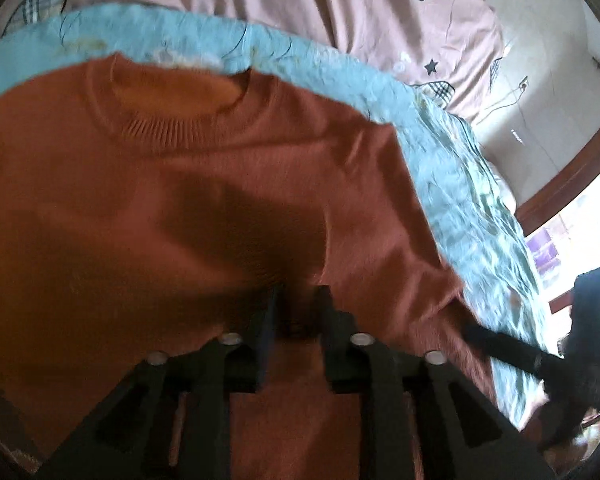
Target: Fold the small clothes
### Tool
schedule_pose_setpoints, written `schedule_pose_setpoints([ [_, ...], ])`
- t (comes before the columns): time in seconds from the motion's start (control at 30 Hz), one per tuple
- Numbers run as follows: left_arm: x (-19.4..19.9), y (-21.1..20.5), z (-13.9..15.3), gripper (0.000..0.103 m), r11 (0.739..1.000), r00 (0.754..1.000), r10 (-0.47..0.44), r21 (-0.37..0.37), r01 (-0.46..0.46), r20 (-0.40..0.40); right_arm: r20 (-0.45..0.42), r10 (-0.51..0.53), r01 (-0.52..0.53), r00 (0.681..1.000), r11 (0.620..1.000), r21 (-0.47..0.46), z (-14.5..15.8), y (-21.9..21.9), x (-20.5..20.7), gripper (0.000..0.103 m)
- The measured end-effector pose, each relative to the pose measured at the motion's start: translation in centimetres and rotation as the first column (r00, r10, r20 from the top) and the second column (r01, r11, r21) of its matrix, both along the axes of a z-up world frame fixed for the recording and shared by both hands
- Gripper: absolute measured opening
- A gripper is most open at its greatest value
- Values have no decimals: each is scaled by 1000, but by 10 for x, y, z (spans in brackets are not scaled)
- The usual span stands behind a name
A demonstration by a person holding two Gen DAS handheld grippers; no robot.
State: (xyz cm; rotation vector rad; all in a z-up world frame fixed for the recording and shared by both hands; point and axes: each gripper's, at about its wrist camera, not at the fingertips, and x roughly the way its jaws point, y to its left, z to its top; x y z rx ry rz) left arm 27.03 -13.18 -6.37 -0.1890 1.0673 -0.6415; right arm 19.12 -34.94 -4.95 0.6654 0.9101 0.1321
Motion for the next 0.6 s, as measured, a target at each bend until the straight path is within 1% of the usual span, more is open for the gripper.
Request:
schedule_pose_setpoints([
  [0.03, -8, 9, 2, 37, 1000, 1000, 3, 1, -3, 10, 3, 10, -10, 1000, 1000, 5, 0, 3, 4, 76],
  [0.1, -18, 24, 6, 40, 1000, 999, 16, 14, -17, 43, 5, 34, -34, 999, 999, 2, -1, 13, 16, 76],
  [0.17, -34, 49, 13, 40, 998, 995, 45, 37, -48, 85, 10, 61, -61, 998, 998, 2, 0, 25, 30, 76],
  [0.23, -45, 80, 20, 40, 992, 988, 104, 59, -112, 117, 6, 91, -91, 996, 996, -3, -3, 38, 46, 76],
  [0.27, -50, 101, 22, 40, 983, 978, 157, 75, -168, 135, -4, 99, -99, 995, 995, -9, -6, 43, 53, 76],
  [0.3, -54, 125, 24, 40, 966, 963, 226, 95, -241, 150, -15, 100, -100, 995, 995, -16, -9, 48, 60, 76],
  [0.33, -56, 139, 24, 39, 953, 951, 268, 104, -285, 153, -28, 98, -99, 995, 995, -24, -14, 52, 68, 76],
  [0.37, -57, 164, 23, 38, 928, 929, 339, 108, -356, 148, -37, 97, -98, 995, 995, -26, -18, 56, 74, 76],
  [0.47, -52, 222, 17, 38, 868, 870, 482, 80, -491, 109, -45, 110, -112, 993, 993, -37, -28, 69, 91, 76],
  [0.5, -48, 237, 14, 38, 850, 853, 514, 78, -520, 92, -42, 115, -117, 993, 992, -52, -27, 74, 95, 73],
  [0.53, -46, 246, 12, 38, 841, 843, 531, 76, -536, 84, -35, 124, -126, 992, 990, -66, -25, 79, 99, 54],
  [0.57, -42, 258, 10, 38, 823, 826, 558, 75, -563, 80, -33, 138, -139, 990, 988, -61, -24, 83, 103, 36],
  [0.6, -39, 265, 8, 38, 814, 818, 570, 77, -575, 80, -41, 164, -166, 986, 985, -48, -23, 88, 108, 6],
])
